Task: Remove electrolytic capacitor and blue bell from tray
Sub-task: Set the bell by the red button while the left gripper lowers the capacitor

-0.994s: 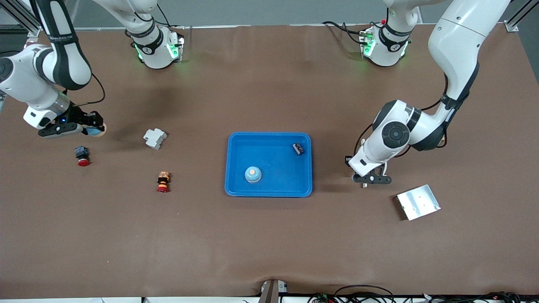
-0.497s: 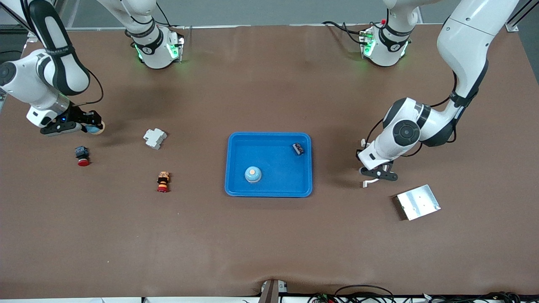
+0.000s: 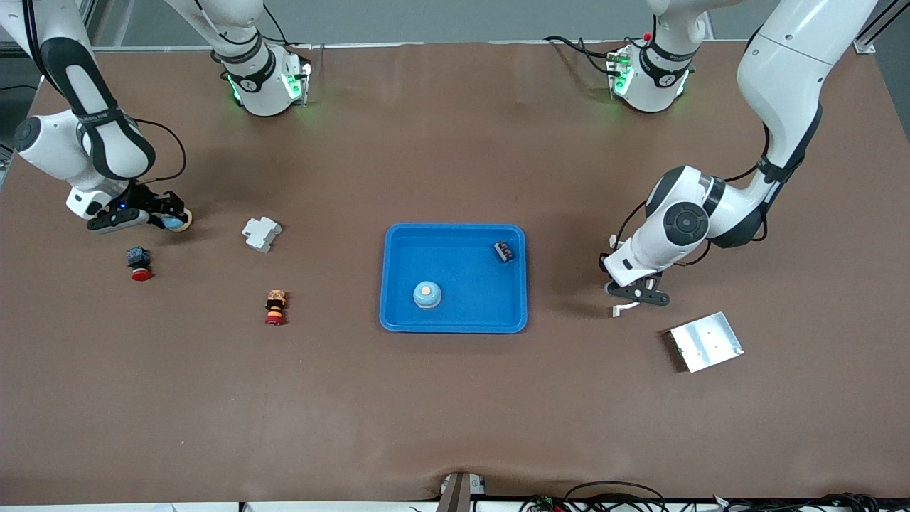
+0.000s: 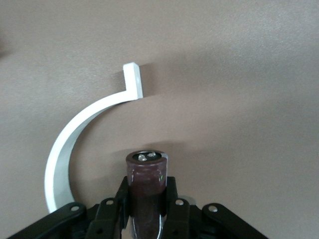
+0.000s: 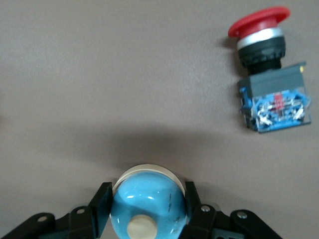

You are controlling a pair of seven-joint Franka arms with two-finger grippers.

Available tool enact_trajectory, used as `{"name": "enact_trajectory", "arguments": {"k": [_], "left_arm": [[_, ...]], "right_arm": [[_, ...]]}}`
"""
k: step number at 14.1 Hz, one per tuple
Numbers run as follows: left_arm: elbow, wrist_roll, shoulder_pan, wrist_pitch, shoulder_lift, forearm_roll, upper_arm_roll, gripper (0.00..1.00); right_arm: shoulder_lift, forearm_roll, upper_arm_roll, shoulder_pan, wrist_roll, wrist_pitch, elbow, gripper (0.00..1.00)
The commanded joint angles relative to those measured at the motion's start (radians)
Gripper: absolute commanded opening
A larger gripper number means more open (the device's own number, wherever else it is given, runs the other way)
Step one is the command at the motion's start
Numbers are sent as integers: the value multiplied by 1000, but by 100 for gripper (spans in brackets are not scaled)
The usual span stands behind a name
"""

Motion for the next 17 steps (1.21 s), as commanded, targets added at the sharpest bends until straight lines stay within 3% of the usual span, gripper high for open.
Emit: {"name": "enact_trajectory", "arguments": {"k": [1,3,5,6,7,8,9,11,13,17], "left_arm": [[13,-11,14,18,25,22,-13,4],[18,-11,14,18,30,22,-13,5],[18,-11,15,18,36,23,-12,6],[18,-11,17,18,36,23,-12,7],[18,-13,17,18,36,23,-12,9],[18,-14,17,18,33,23,-13,19],[18,-16,17,18,28,23,-13,39],[27,-16,14,16,25,23,-13,77],[44,-30,11,15,21,22,-15,100],[57,-109,5,5,1,22,-27,100]], "right_arm": [[-7,39,9,15,-33,27,-4,0],[-6,39,9,23,-26,40,-2,0],[-4,41,9,27,-19,41,-2,39],[-3,41,9,27,-19,41,-2,46],[-1,41,9,27,-19,42,-2,83],[1,41,9,27,-19,42,-1,89],[2,41,9,27,-19,42,-1,97],[5,41,9,26,-18,44,-1,100],[7,41,9,27,-19,45,-1,100],[-19,41,14,56,33,28,2,100]]}}
